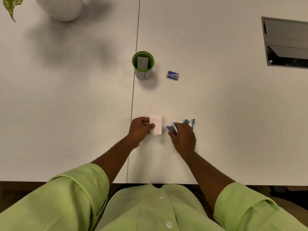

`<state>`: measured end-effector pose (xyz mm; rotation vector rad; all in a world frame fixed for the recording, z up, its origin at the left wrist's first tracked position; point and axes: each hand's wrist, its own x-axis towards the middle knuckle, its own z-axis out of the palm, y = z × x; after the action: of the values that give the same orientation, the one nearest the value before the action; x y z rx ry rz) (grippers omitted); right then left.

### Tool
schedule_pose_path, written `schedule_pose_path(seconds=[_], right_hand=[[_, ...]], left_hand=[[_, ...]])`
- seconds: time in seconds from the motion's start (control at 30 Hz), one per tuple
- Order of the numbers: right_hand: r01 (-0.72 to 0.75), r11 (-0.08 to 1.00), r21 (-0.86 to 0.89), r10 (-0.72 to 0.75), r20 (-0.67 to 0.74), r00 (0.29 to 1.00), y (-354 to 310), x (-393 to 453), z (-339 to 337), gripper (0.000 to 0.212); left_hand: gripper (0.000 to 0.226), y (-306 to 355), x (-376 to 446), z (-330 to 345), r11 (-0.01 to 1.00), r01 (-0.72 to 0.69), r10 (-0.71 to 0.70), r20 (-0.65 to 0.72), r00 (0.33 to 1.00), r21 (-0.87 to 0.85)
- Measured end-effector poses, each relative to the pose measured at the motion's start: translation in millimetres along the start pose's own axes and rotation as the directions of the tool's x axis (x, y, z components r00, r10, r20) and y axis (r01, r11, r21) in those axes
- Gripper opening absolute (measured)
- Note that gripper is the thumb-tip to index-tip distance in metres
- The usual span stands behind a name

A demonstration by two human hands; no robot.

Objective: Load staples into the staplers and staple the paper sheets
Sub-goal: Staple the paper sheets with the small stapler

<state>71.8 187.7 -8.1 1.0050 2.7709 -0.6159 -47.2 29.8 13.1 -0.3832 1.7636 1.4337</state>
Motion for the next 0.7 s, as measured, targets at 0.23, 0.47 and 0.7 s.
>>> schedule_pose_path(seconds=[0.23, 0.47, 0.7], right_hand=[[-0.178, 0.901, 0.396, 0.257, -0.157, 0.954, -31, 2, -12, 0.021], [-0.66, 0.288, 0.693, 0.318, 0.581, 0.749, -52, 3, -19, 0.04], [-0.624, -0.113, 0.773, 0.207, 0.633, 0.746, -54, 4, -30, 0.026]], left_hand=[[0.016, 1, 0, 1, 1.0, -0.02, 0.02, -0.013, 1.0, -0.018], [0.022, 4, -10, 7, 0.98, -0.188, 0.183, 0.089, 0.979, 0.063], [0.031, 5, -14, 2, 0.981, -0.195, 0.195, 0.143, 0.97, -0.014]])
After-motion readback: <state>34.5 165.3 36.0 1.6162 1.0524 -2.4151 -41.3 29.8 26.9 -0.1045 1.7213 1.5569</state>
